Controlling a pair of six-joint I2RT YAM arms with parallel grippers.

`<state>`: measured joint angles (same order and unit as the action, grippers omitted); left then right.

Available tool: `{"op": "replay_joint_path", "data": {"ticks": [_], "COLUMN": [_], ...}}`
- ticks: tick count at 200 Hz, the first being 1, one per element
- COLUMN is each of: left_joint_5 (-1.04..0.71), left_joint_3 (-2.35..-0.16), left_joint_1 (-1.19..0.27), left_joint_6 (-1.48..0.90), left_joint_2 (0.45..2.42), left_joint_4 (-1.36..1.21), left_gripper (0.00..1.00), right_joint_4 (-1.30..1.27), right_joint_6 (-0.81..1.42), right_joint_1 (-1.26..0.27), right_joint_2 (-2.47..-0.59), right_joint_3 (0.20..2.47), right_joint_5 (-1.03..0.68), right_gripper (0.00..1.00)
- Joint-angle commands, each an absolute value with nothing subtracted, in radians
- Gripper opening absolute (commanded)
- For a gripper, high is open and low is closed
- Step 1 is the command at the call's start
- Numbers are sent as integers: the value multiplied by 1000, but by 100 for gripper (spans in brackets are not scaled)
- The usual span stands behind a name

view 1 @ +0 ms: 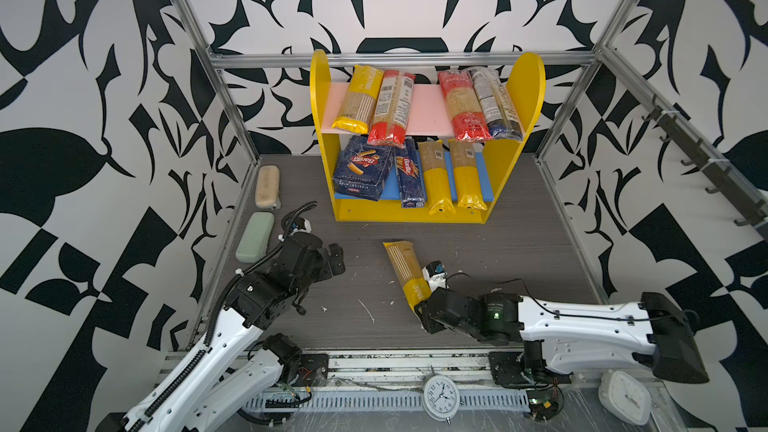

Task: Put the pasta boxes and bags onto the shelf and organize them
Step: 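Lift the PASTATIME bag upright with the right gripper toward the top board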

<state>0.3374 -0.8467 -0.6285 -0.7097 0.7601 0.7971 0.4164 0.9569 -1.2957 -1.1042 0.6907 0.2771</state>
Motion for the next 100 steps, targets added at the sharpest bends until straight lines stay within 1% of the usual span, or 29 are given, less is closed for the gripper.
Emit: {"op": "replay_joint_path", "data": {"ticks": [1, 47, 100], "left_joint_5": [366, 379, 417], "left_joint_3": [-899, -992, -1127], "left_joint_1": [-630, -630, -630], "left_joint_6": [-687, -653, -643], "left_joint_2": [783, 818, 888], "left_joint_4": [854, 873, 937], "left_gripper": [99, 99, 99], "right_joint_4": [402, 497, 671], "right_joint_6": [910, 872, 815], "right_joint_1": [-1287, -1287, -1288], "right_joint_2": [-1021, -888, -717], "right_joint_3": [734, 774, 849], "right_joint_5": [333, 330, 403], "right_gripper": [0, 0, 0]}}
